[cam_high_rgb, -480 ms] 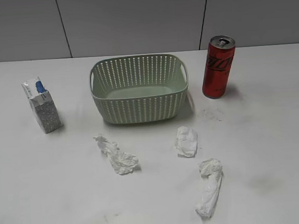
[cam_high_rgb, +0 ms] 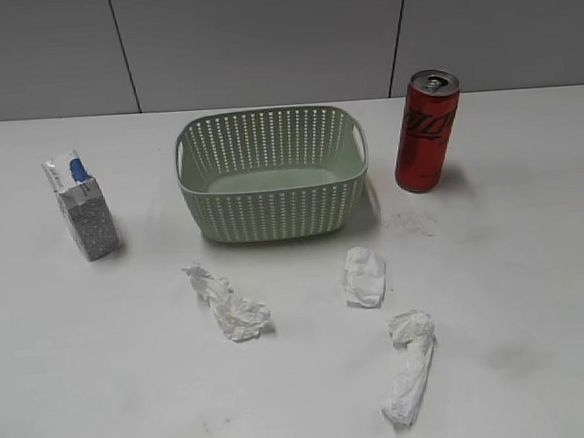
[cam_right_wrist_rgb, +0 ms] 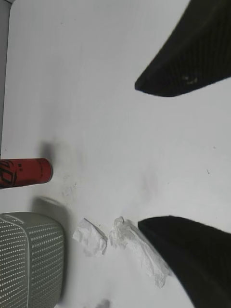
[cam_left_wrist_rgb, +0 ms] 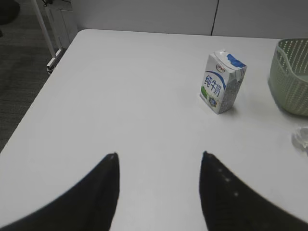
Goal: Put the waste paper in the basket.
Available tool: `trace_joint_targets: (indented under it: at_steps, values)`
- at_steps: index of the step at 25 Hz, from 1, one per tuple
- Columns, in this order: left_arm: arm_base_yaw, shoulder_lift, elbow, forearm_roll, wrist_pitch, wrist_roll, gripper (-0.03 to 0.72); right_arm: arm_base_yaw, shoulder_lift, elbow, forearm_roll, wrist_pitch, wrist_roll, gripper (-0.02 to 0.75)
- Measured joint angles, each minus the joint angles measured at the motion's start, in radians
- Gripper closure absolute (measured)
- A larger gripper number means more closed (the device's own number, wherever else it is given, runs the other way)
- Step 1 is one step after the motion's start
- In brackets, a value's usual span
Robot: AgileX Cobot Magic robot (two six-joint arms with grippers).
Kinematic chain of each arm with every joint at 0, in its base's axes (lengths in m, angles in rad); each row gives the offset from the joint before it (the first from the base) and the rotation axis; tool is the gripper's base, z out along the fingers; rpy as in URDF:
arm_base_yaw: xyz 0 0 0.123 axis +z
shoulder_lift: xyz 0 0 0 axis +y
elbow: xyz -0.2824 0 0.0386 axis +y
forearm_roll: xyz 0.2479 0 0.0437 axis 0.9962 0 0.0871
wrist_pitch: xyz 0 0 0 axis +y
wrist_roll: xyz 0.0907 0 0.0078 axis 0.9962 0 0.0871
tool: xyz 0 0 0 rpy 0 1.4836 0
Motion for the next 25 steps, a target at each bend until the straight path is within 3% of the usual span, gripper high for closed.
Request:
trace_joint_targets:
  at_steps: [8, 20, 25]
  values:
    - [0.000, 0.000, 0.000, 0.000, 0.000, 0.000, 0.295, 0.000, 0.160, -0.016, 0.020, -0.036, 0.000, 0.155]
    - [0.000, 0.000, 0.000, 0.000, 0.000, 0.000, 0.295, 0.000, 0.713, -0.133, 0.040, -0.108, 0.000, 0.155]
    - [0.000, 0.000, 0.000, 0.000, 0.000, 0.000, 0.295, 0.000, 0.924, -0.213, 0.108, -0.146, -0.051, 0.155]
